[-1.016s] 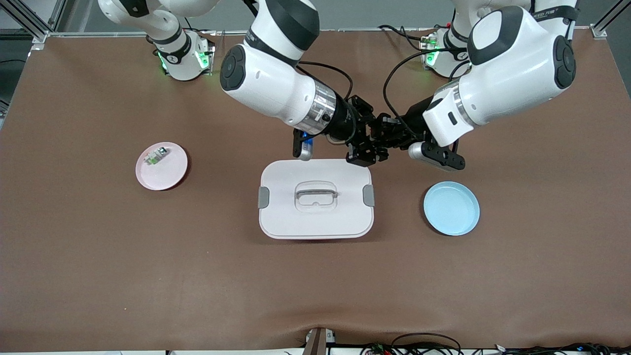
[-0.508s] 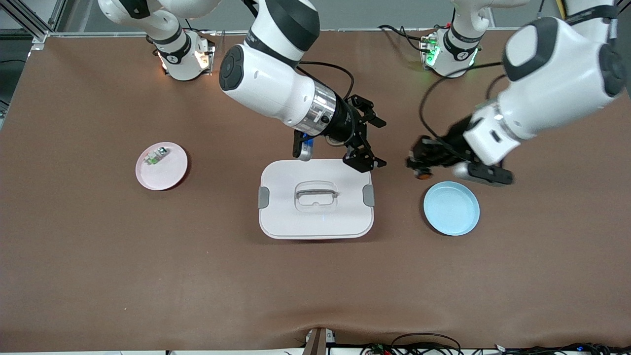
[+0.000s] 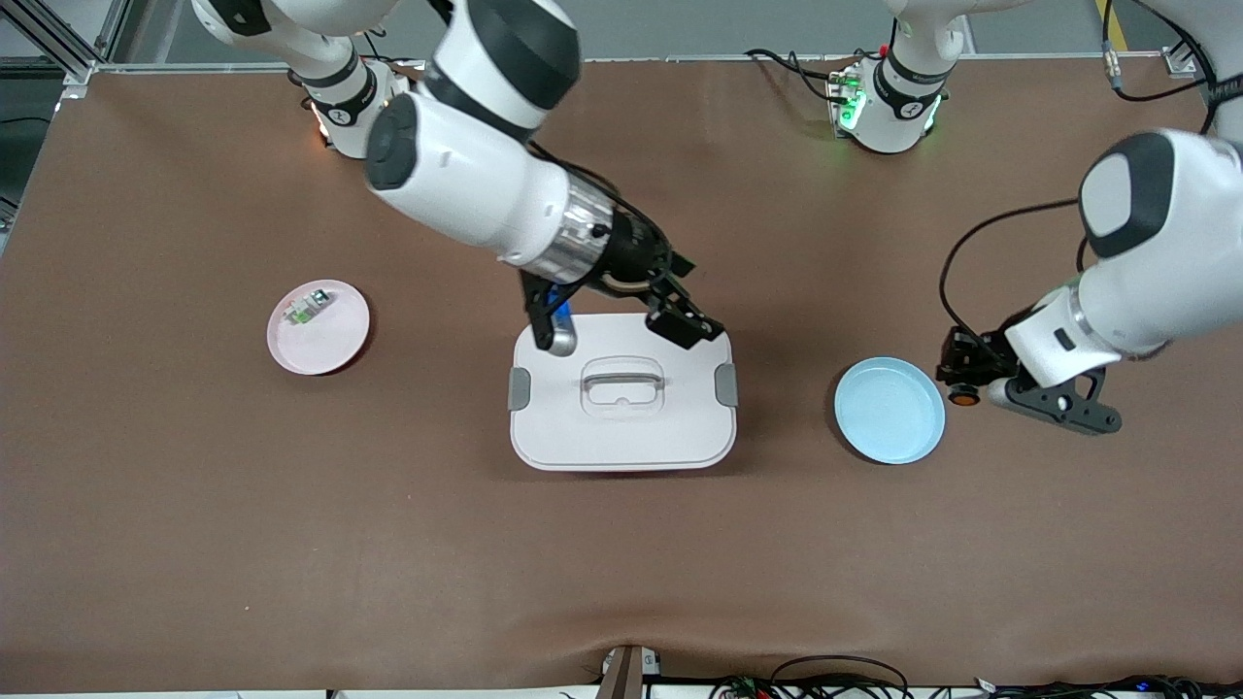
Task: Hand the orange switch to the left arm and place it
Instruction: 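Carry the switch to the blue plate with the left gripper while the right gripper withdraws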
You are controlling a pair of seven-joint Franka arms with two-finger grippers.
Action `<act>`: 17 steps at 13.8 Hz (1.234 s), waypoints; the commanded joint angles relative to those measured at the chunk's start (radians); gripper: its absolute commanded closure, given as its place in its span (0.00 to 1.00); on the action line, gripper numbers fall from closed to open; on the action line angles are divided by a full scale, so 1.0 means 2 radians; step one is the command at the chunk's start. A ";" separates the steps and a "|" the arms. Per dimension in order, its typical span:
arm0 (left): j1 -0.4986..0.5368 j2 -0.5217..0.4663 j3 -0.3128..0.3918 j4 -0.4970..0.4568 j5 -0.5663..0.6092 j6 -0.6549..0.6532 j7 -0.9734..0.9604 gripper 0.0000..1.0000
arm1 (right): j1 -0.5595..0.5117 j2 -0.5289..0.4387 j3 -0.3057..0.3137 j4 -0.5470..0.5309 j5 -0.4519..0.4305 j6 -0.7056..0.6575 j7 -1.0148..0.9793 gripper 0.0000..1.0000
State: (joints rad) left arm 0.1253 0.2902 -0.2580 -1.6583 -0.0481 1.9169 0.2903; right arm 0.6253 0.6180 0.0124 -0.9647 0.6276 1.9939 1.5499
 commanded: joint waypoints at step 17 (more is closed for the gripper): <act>0.009 0.104 -0.011 -0.169 0.140 0.265 0.445 1.00 | -0.227 -0.086 -0.002 -0.010 -0.281 -0.419 -0.714 0.00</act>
State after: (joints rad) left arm 0.1354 0.4925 -0.2718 -1.9597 0.2123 2.3749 1.1569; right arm 0.2045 0.4934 -0.0087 -0.9630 0.1148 1.1766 0.1546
